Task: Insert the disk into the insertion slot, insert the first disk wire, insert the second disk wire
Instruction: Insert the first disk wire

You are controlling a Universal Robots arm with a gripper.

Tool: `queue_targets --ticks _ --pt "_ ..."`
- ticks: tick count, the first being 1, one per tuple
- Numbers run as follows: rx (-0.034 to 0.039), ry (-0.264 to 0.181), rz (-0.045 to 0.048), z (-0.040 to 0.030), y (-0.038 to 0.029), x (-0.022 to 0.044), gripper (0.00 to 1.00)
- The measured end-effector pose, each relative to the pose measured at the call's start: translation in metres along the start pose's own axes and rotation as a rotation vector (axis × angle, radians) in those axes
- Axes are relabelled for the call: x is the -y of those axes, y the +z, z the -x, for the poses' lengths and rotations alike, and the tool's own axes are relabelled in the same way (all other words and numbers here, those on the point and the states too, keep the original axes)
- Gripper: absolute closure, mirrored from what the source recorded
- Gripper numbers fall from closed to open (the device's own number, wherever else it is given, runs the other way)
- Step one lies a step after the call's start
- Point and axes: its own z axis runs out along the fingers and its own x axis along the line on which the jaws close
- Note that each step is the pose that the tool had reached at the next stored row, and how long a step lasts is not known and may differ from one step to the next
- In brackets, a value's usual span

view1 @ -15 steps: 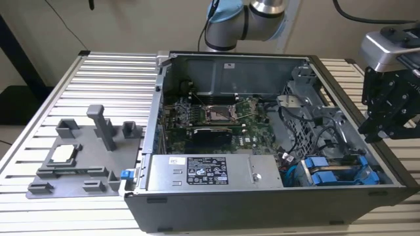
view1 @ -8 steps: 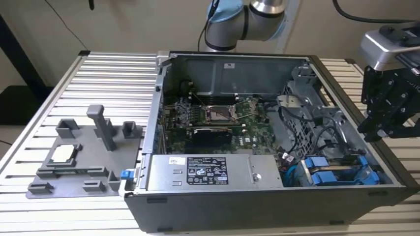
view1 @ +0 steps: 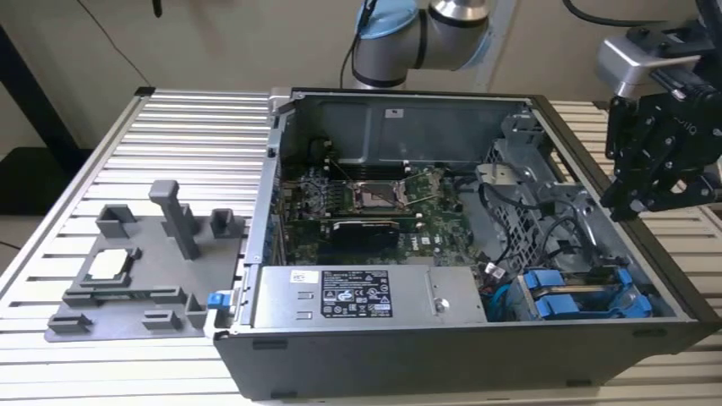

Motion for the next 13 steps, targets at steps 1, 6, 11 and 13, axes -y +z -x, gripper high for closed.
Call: queue_targets --ticks 1,6,11,13 --pt "0.0002 0.000 0.0000 0.0037 0.0002 0.0001 0.74" --pt "0.0001 0.000 0.0000 0.0174 0.0006 0.0005 0.74" --pt "0.0001 0.000 0.0000 0.0186 0.0006 -0.0011 0.74" --pt "0.0000 0.000 0.0000 0.0187 0.0002 -0.0043 0.74"
